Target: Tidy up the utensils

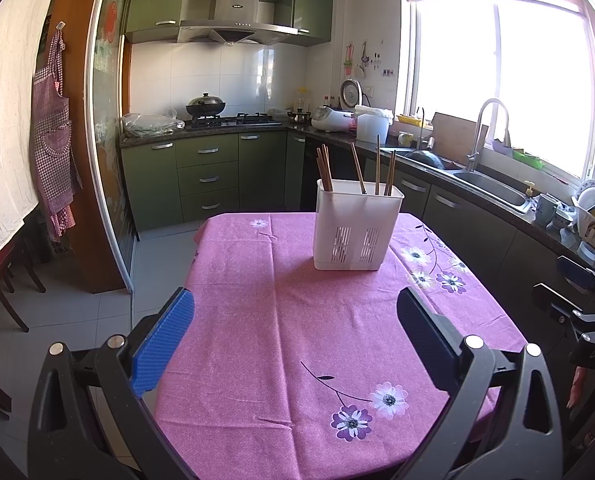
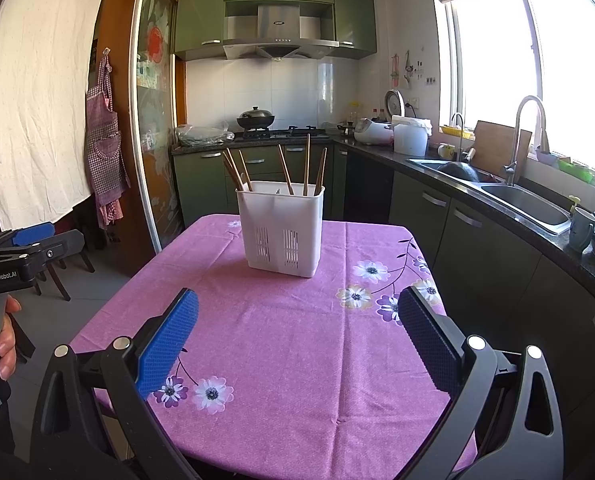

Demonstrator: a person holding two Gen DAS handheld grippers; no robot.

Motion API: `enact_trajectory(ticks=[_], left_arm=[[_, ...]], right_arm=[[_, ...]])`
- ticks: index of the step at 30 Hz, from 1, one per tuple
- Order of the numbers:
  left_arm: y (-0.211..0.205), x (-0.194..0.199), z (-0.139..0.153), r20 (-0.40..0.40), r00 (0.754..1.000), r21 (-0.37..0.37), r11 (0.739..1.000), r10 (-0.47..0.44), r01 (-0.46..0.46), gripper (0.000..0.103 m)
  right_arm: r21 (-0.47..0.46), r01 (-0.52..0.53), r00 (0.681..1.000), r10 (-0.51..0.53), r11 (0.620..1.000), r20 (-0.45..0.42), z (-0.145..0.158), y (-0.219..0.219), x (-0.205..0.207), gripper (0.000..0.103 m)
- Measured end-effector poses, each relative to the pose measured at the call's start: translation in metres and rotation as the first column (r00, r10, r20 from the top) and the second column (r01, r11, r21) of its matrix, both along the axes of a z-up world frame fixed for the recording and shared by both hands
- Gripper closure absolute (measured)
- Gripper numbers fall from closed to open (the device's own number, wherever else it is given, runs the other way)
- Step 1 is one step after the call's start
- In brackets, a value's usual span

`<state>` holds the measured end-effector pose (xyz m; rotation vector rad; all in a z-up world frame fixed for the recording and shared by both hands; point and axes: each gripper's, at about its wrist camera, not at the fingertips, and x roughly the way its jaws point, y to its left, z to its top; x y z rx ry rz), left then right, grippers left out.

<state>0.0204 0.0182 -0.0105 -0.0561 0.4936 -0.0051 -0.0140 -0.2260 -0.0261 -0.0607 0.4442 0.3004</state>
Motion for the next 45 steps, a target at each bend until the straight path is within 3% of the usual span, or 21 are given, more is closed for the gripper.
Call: enact_trajectory(ticks=[26,45], left_arm=[[0.0050,-0.0041,0.0084,0.019,1.000,-0.028,1.000,0.008,-0.007,0.007],[0.0056,0.0007,0.0033,-0.006,1.000,0.004,1.000,0.017,-0.017,0.007]], right_arm=[[0.000,-0.002,1.000,0.002,1.000,-0.013,-0.0070,0.0018,0.0033,0.005],[-0.002,-0.005,1.000,0.005,1.000,-0.019,-0.0086,0.0027,0.0036,0.005]])
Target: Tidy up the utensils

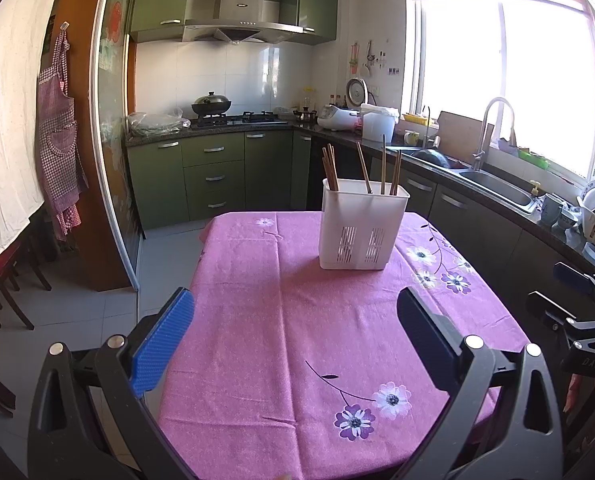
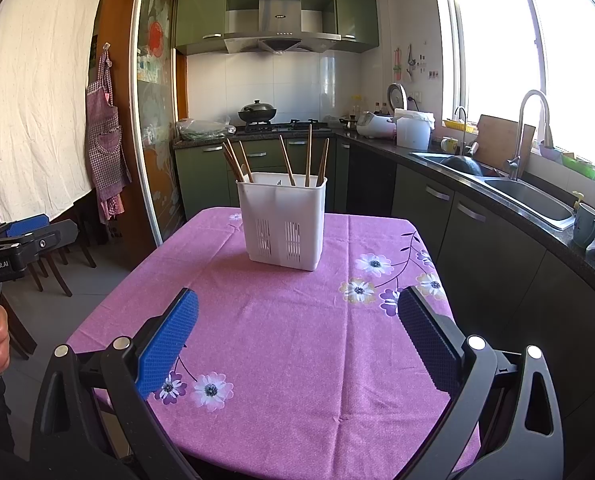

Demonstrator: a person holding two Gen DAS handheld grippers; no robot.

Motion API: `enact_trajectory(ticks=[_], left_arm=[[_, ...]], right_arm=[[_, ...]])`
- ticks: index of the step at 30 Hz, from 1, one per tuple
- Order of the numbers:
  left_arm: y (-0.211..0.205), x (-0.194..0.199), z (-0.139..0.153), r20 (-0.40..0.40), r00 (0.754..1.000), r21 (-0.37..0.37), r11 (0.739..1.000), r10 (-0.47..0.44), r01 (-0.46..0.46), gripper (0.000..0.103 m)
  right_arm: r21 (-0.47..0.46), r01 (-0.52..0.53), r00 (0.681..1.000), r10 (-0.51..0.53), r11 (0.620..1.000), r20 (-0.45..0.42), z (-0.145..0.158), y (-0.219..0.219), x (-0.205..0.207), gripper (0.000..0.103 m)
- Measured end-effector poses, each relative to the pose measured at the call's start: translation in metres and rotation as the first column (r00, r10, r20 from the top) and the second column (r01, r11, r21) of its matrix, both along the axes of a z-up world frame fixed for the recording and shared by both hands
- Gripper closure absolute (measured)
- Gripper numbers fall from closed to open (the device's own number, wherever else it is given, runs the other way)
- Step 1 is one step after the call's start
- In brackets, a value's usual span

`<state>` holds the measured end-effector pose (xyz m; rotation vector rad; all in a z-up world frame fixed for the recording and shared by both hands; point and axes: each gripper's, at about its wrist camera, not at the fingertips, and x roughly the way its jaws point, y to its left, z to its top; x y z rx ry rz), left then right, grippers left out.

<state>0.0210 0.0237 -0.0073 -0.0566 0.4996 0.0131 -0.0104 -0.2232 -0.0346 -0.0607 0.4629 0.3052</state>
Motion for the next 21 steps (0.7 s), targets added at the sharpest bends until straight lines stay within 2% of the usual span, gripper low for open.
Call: enact_trajectory(ticks=[4,8,12,21], left_arm=[[-0.001,0.000,-0.001,-0.004,1.000,-0.006,1.000,-0.012,0.012,0.007],[-0.004,-0.001,-0.001,0.015,1.000,0.020,1.000,-0.001,0.001,0.007],[-0.002,0.001,-0.004,0.011,1.000,-0.003,1.000,-0.015,0.015,0.007],[0.000,0.034,-0.023,-0.058,0.998,0.028,1.000,0.015,-0.014,0.007]], right_arm=[[0.000,0.000,1.000,0.000,1.000,0.000,0.001,0.000,0.000,0.005],[0.001,0.001,1.000,-0.001,1.000,-0.004,-0.002,-0.001,0.003,0.005],[0.004,-0.001,1.000,0.001,1.000,-0.010,-0.007,-0.002,0.003,0.005],[-0.002,0.008,0.999,-0.008,1.000,-0.043,-0.018,-0.007,0.024,0.005]])
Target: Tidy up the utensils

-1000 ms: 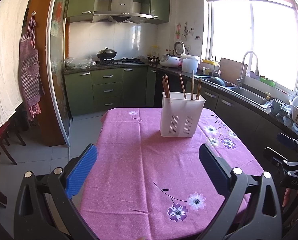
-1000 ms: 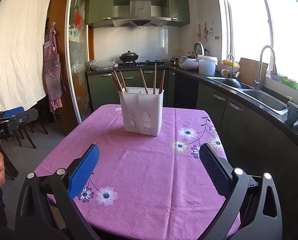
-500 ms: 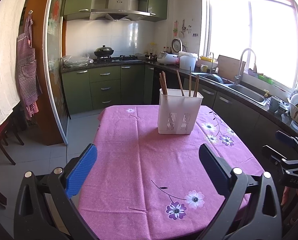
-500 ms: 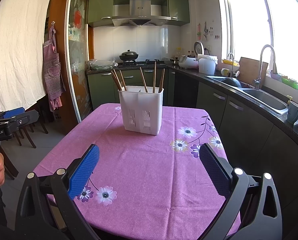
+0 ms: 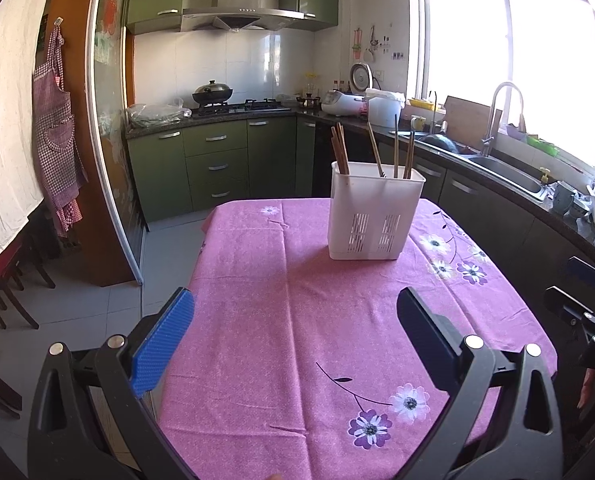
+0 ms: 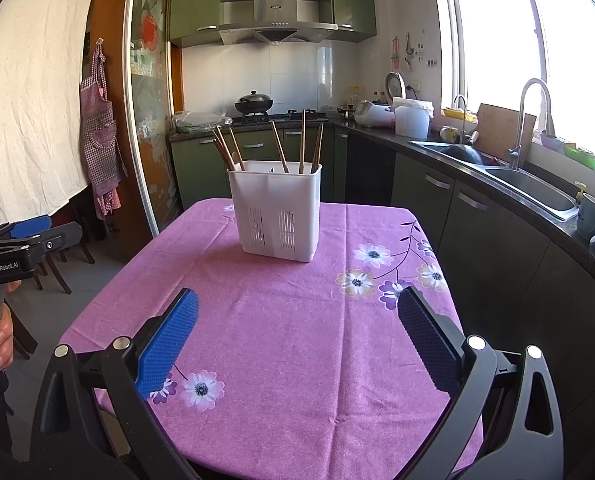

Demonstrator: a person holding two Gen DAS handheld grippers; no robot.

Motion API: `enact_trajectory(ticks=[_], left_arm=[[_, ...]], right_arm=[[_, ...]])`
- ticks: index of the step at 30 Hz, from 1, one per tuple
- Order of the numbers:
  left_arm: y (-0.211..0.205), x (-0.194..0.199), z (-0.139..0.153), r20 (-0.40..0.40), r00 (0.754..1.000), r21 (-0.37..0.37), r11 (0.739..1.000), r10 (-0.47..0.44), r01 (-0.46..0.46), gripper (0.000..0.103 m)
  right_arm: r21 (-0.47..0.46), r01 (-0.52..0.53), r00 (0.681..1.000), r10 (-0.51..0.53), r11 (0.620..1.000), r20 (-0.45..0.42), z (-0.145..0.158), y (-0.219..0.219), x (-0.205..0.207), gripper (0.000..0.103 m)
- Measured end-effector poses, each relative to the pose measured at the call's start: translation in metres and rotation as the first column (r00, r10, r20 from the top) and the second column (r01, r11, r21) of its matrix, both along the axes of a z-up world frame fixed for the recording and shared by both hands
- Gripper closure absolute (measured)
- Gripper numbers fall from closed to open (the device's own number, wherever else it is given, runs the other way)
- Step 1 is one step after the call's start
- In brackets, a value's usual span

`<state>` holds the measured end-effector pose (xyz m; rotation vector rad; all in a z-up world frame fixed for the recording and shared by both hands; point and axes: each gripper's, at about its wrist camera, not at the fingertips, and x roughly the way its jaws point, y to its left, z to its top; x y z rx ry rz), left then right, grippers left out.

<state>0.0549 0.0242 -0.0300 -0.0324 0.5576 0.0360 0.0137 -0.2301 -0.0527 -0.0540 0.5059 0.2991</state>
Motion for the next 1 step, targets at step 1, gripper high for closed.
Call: enact_trajectory(ticks=[1], left_arm=[[0.0018,0.0083,-0.0049,-0.013,1.000,-0.002,1.000,0.004,-0.004,0.007]], right_arm=[[-0.005,0.002,1.000,-0.002,1.000,-0.007,-0.0025,-0.0009,0.0064,0.005]])
